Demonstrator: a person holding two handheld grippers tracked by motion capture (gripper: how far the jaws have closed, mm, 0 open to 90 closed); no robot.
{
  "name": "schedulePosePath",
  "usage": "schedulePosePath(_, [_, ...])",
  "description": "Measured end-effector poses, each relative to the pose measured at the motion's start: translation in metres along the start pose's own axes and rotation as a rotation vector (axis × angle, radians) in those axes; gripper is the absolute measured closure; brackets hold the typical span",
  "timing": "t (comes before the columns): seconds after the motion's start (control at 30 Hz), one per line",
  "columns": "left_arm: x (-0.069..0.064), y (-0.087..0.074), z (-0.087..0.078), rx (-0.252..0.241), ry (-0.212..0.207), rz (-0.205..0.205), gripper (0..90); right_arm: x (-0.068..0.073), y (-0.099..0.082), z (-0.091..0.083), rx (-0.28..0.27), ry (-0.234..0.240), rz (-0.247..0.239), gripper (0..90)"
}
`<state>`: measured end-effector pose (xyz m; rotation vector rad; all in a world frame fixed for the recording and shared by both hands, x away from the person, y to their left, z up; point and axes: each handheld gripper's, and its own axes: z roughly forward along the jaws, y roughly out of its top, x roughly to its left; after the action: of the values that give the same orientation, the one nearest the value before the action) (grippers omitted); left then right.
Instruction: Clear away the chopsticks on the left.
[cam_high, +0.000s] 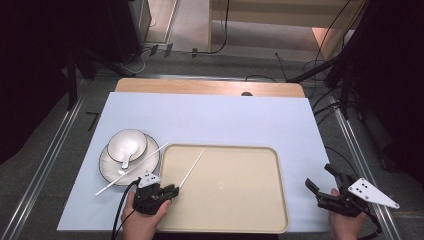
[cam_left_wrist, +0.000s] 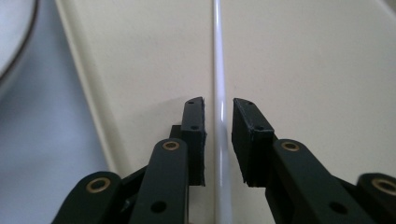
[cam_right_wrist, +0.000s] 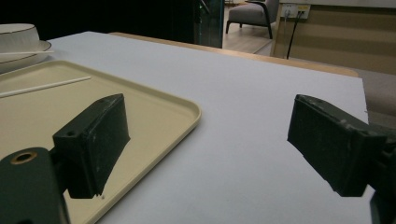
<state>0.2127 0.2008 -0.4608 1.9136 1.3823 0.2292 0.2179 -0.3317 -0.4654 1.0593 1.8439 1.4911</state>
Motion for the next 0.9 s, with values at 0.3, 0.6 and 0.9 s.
schedulePosePath(0.3, [-0.003, 0.018, 0.007, -0.035, -0.1, 0.058, 90.0, 0.0, 0.0, 0.0, 0.005, 0.001, 0.001, 13.0])
schedulePosePath(0.6, [-0.015, 0.031, 0.025, 0.008, -0.135, 0.114, 90.0, 0.001, 0.0, 0.001, 0.009, 0.005, -0.004, 13.0])
schedulePosePath(0.9, [-0.016, 0.04, 0.046, 0.051, -0.122, 0.133, 90.0, -0.001, -0.001, 0.002, 0.014, 0.007, -0.002, 13.1])
